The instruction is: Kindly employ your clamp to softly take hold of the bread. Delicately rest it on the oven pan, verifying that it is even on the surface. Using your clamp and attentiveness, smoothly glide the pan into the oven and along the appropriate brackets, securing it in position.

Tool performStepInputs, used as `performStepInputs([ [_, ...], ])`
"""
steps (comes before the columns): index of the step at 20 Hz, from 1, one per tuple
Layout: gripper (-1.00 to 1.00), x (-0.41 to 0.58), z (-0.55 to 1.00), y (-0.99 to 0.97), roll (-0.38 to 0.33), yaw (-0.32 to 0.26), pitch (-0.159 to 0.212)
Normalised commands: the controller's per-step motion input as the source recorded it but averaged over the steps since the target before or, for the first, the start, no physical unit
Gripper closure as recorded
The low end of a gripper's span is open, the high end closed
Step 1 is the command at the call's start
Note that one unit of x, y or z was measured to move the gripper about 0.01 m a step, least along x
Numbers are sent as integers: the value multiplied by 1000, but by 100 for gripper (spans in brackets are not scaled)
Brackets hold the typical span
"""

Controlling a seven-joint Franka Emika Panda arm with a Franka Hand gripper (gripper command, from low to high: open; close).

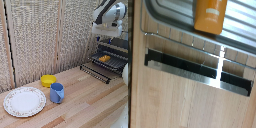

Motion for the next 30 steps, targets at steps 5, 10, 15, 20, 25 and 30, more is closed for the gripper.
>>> performStepInputs([
  [5, -100, -118, 574, 444, -140, 113, 134],
  [10, -100, -41, 389, 201, -135, 244, 228],
  [15, -100, -137, 188, 19, -172, 281, 212],
  [20, -100, -97, 19, 0, -212, 280, 152],
  [25, -100, -18, -112, -36, -264, 271, 88],
  [30, -100, 0, -285, -53, -334, 248, 64],
])
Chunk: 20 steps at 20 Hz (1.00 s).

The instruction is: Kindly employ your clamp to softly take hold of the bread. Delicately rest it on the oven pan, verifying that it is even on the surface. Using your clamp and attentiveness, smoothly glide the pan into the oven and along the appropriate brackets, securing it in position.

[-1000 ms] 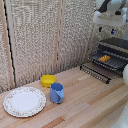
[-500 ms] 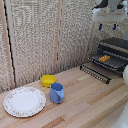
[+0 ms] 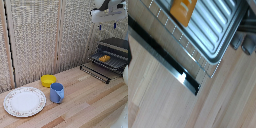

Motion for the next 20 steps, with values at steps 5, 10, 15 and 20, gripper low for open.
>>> performStepInputs([
  [5, -100, 0, -301, -49, -346, 242, 64],
  [10, -100, -7, -294, -41, -349, 240, 69],
  [15, -100, -124, -126, 15, -343, 197, 159],
  [20, -100, -169, 0, 214, -303, 123, 253],
])
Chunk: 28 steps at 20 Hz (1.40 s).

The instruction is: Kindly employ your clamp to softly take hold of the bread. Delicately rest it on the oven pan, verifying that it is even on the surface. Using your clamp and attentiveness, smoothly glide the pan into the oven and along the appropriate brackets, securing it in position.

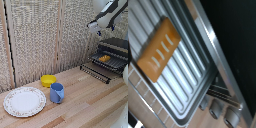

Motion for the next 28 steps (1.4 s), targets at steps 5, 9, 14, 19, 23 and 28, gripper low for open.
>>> performStepInputs([
  [5, -100, -183, 0, 290, -289, 102, 275],
  [9, -100, -200, 0, 299, -287, 98, 282],
  [14, -100, -82, -132, 497, -277, 51, 244],
  [19, -100, 5, -437, 665, -294, 12, 145],
  [23, -100, 0, -413, 561, -287, 56, 163],
  [28, -100, 0, -398, 74, -236, 243, 166],
])
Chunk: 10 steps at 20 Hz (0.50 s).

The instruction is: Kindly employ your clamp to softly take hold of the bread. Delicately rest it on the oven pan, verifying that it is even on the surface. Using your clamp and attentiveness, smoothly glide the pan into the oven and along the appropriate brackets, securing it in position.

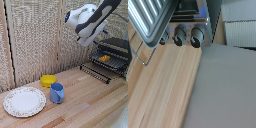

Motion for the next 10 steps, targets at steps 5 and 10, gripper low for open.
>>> performStepInputs([
  [5, -100, 0, -407, 0, -179, 319, 165],
  [10, -100, 0, -420, 0, -171, 320, 166],
])
